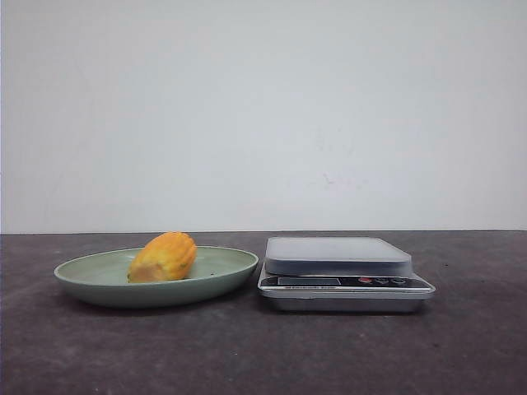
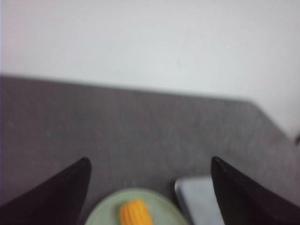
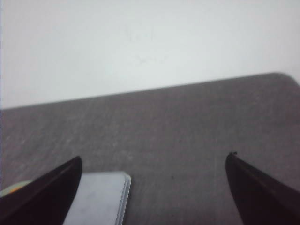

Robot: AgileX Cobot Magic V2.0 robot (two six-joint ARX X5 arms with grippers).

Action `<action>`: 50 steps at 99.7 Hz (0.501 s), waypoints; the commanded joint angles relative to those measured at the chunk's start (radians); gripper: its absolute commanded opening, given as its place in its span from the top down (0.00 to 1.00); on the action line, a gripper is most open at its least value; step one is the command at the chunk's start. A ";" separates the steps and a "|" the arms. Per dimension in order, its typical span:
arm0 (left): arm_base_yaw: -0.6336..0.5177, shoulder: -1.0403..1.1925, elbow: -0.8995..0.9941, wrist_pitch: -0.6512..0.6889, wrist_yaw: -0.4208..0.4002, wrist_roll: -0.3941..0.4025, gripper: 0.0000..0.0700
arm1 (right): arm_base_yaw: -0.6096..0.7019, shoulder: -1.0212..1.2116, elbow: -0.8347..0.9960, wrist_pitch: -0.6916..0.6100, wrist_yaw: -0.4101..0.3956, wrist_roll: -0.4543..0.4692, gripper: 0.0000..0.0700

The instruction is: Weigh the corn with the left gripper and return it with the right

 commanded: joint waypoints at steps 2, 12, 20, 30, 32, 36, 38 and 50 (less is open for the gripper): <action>-0.061 0.103 0.013 -0.001 -0.033 0.045 0.29 | 0.004 0.010 0.022 -0.003 -0.008 -0.013 0.11; -0.129 0.228 0.013 0.005 -0.076 0.051 0.29 | 0.004 0.012 0.022 -0.017 -0.011 -0.014 0.11; -0.159 0.322 0.013 0.020 -0.086 0.051 0.29 | 0.004 0.012 0.022 -0.019 -0.012 -0.014 0.11; -0.186 0.430 0.013 0.042 -0.105 0.039 0.29 | 0.004 0.012 0.022 -0.021 -0.011 -0.016 0.11; -0.192 0.449 0.013 0.045 -0.108 0.037 0.29 | 0.004 0.012 0.022 -0.023 -0.011 -0.017 0.11; -0.202 0.485 0.013 0.048 -0.111 0.032 0.29 | 0.004 0.012 0.022 -0.027 -0.011 -0.022 0.11; -0.207 0.502 0.013 0.049 -0.111 0.032 0.29 | 0.004 0.012 0.022 -0.031 -0.011 -0.022 0.11; -0.238 0.585 0.013 0.052 -0.166 0.021 0.29 | 0.004 0.012 0.022 -0.048 -0.011 -0.026 0.11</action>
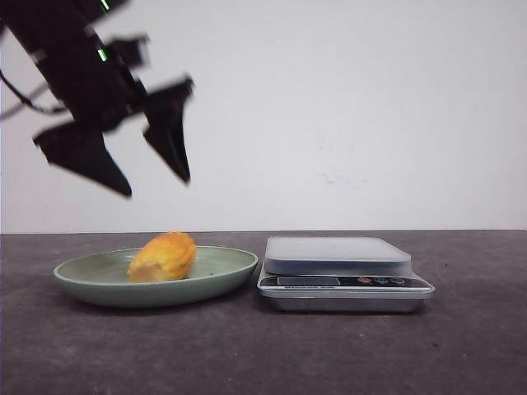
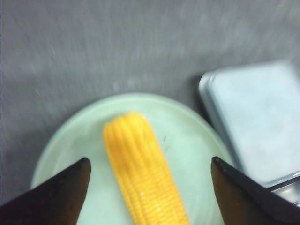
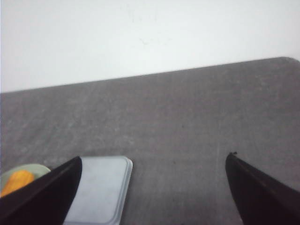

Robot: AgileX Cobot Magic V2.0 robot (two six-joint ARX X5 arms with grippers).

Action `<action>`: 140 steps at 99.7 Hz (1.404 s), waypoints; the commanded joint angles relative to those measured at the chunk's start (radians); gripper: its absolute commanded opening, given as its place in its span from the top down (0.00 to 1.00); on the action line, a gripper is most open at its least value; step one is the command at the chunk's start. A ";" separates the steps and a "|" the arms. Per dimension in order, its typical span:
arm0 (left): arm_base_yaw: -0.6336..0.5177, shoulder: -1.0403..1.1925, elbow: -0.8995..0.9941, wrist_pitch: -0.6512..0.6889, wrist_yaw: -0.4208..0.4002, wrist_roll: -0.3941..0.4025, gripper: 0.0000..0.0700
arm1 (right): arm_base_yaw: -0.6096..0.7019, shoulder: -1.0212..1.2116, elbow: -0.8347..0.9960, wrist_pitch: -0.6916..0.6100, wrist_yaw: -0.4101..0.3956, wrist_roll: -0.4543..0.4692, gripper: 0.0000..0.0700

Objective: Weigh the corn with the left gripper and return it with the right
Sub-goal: 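Lower the left gripper over the yellow corn cob on the plate and close, then lift the corn with the left gripper and carry it onto the scale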

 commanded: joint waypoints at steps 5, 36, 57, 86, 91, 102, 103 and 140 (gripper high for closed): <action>-0.031 0.062 0.013 0.017 -0.022 -0.021 0.29 | 0.003 0.003 0.021 0.000 -0.003 -0.013 0.11; -0.078 0.146 0.013 0.000 -0.070 -0.041 0.30 | 0.003 0.003 0.021 -0.011 -0.003 -0.013 0.11; -0.078 0.167 0.013 0.006 -0.071 -0.053 0.35 | 0.003 0.003 0.021 -0.019 -0.003 -0.013 0.11; -0.080 0.198 0.013 0.010 -0.070 -0.075 0.61 | 0.003 0.003 0.021 -0.021 -0.002 -0.013 0.11; -0.080 0.198 0.013 0.011 -0.069 -0.073 0.78 | 0.003 0.003 0.021 -0.021 -0.002 -0.013 0.11; -0.080 0.194 0.013 0.008 -0.064 -0.070 0.99 | 0.003 0.003 0.021 -0.022 -0.002 -0.013 0.11; -0.080 0.193 0.013 0.008 -0.064 -0.070 1.00 | 0.003 0.003 0.021 -0.022 -0.002 -0.013 0.11; -0.145 0.024 0.099 -0.049 -0.002 -0.033 0.99 | 0.003 0.003 0.021 -0.028 0.000 -0.013 0.11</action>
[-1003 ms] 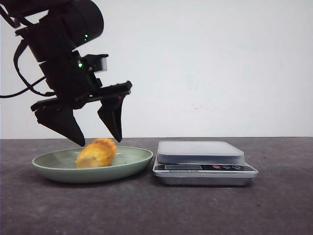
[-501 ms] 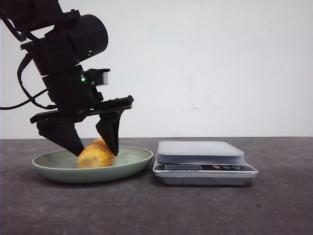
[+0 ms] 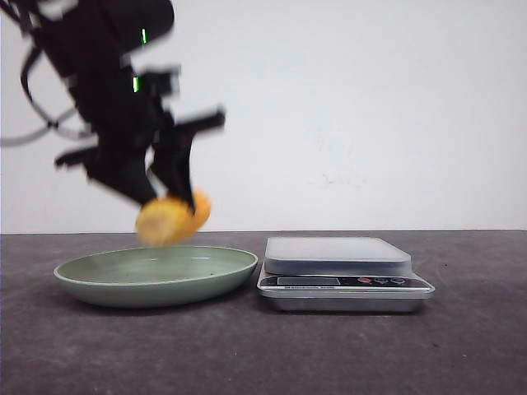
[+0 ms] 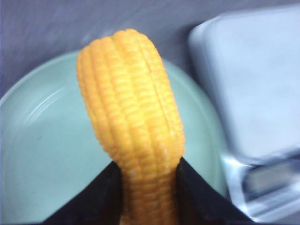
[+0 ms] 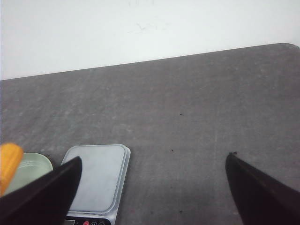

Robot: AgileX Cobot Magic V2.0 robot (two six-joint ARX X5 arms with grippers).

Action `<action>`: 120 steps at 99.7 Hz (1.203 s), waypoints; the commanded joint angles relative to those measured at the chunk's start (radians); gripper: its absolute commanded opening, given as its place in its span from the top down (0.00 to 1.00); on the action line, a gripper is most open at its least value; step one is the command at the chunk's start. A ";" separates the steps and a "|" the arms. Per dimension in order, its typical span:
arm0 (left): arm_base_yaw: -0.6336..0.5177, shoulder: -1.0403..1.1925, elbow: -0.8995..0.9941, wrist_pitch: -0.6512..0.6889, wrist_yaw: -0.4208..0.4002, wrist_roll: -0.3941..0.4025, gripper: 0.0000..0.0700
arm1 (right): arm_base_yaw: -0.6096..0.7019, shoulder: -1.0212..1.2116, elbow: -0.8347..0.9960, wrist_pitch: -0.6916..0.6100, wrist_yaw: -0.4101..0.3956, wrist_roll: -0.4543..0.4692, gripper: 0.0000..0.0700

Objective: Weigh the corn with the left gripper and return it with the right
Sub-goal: 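Lift the corn with the left gripper and carry it onto the scale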

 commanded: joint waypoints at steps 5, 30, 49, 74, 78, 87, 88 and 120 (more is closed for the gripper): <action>-0.054 0.002 0.113 -0.034 0.032 0.042 0.99 | 0.003 0.003 0.021 0.008 0.000 -0.011 0.11; -0.163 0.061 0.297 0.020 0.034 -0.030 0.99 | 0.003 0.003 0.021 0.002 0.000 -0.011 0.11; -0.212 0.161 0.345 0.087 0.006 -0.090 0.99 | 0.003 0.001 0.021 0.001 -0.001 -0.010 0.11; -0.238 0.326 0.381 0.111 -0.047 -0.092 0.99 | 0.003 0.001 0.021 0.001 -0.001 -0.010 0.11; -0.238 0.346 0.384 0.115 -0.047 -0.092 0.99 | 0.003 0.001 0.021 0.000 -0.001 -0.010 0.11; -0.238 0.381 0.384 0.121 -0.052 -0.092 0.99 | 0.003 0.001 0.021 -0.006 0.000 -0.011 0.11; -0.238 0.384 0.384 0.122 -0.055 -0.091 0.99 | 0.003 0.001 0.021 -0.007 0.000 -0.011 0.11; -0.235 0.443 0.384 0.134 -0.066 -0.085 0.87 | 0.003 0.001 0.021 -0.022 0.000 -0.011 0.11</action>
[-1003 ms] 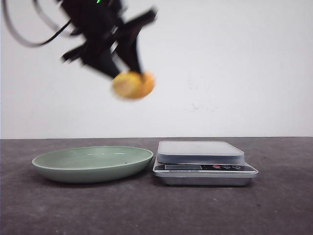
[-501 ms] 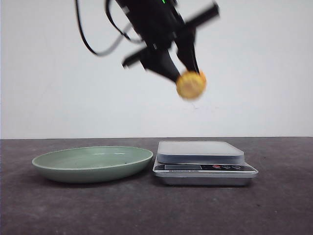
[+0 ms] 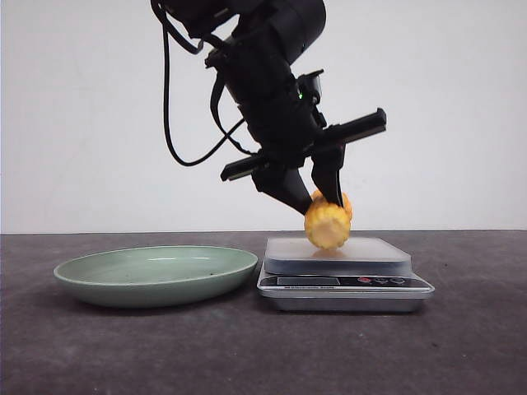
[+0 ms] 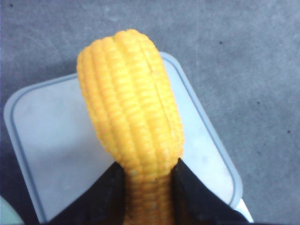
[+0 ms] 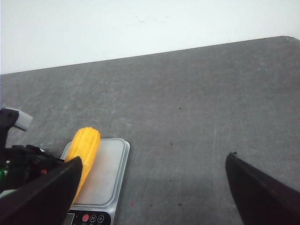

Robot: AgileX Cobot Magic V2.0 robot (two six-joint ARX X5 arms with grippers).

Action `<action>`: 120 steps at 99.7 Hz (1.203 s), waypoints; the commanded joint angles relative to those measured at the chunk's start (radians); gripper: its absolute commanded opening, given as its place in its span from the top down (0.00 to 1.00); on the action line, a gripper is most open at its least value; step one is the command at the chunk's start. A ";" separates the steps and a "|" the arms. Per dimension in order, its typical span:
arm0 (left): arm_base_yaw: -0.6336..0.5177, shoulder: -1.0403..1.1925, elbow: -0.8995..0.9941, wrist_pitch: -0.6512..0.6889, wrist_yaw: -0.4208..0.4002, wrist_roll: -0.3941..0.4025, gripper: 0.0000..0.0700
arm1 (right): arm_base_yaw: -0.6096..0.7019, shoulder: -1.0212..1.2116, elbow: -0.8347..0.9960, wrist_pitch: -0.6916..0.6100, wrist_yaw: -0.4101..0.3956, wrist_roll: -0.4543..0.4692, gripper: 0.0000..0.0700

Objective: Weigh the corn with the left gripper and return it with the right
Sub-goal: 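Lift the corn with the left gripper and carry it onto the scale, then open the left gripper to release the corn and raise it away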

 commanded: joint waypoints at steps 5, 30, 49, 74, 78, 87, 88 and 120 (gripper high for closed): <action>-0.007 0.026 0.029 0.011 -0.004 0.003 0.70 | 0.003 0.002 0.021 -0.002 0.000 -0.011 0.11; -0.009 0.026 0.029 0.011 -0.004 0.007 0.47 | 0.003 0.002 0.021 -0.011 0.000 -0.012 0.11; -0.009 0.026 0.029 0.014 -0.004 0.015 0.30 | 0.003 0.002 0.021 -0.010 0.000 -0.012 0.11; -0.010 0.016 0.045 0.010 -0.004 0.029 0.14 | 0.003 0.002 0.021 -0.011 0.000 -0.023 0.11; -0.010 0.002 0.051 0.000 -0.005 0.034 0.14 | 0.003 0.002 0.021 -0.011 0.000 -0.023 0.11; -0.010 -0.049 0.061 -0.012 -0.027 0.058 0.14 | 0.003 0.002 0.021 -0.010 0.000 -0.023 0.11; -0.010 -0.061 0.061 -0.011 -0.034 0.066 0.14 | 0.003 0.002 0.021 -0.010 0.000 -0.023 0.11; 0.035 -0.497 0.062 -0.121 -0.140 0.237 0.14 | 0.005 0.002 0.021 0.002 -0.005 -0.030 0.11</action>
